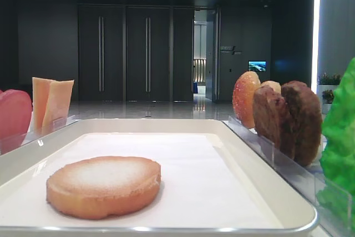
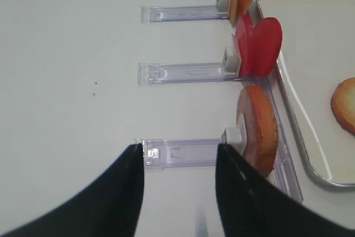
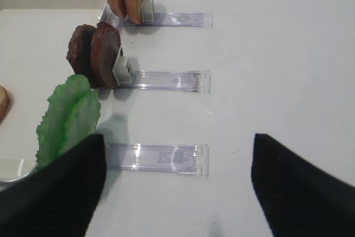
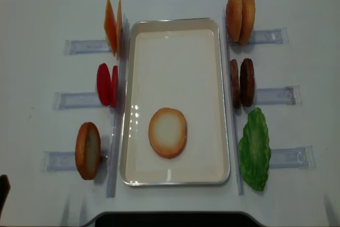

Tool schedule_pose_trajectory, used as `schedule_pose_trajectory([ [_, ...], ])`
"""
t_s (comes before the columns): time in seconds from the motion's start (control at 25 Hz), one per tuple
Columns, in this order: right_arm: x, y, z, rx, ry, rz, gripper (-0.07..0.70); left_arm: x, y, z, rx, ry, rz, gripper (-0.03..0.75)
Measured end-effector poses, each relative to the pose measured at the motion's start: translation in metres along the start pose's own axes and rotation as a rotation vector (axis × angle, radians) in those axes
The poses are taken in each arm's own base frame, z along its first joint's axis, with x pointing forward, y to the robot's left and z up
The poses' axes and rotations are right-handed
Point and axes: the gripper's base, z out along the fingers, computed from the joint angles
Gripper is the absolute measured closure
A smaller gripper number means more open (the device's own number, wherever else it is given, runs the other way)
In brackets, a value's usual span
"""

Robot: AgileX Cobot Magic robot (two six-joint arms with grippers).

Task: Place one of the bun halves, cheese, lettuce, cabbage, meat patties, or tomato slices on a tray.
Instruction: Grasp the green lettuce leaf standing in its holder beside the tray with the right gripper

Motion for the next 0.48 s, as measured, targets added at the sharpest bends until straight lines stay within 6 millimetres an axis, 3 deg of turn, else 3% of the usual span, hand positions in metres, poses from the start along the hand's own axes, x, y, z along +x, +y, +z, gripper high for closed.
schedule_pose_trajectory([
  [0.48,0.0,0.0,0.0,0.0,0.0,0.0,0.113,0.0,0.0,0.0,0.0,0.0,0.0,0.388],
])
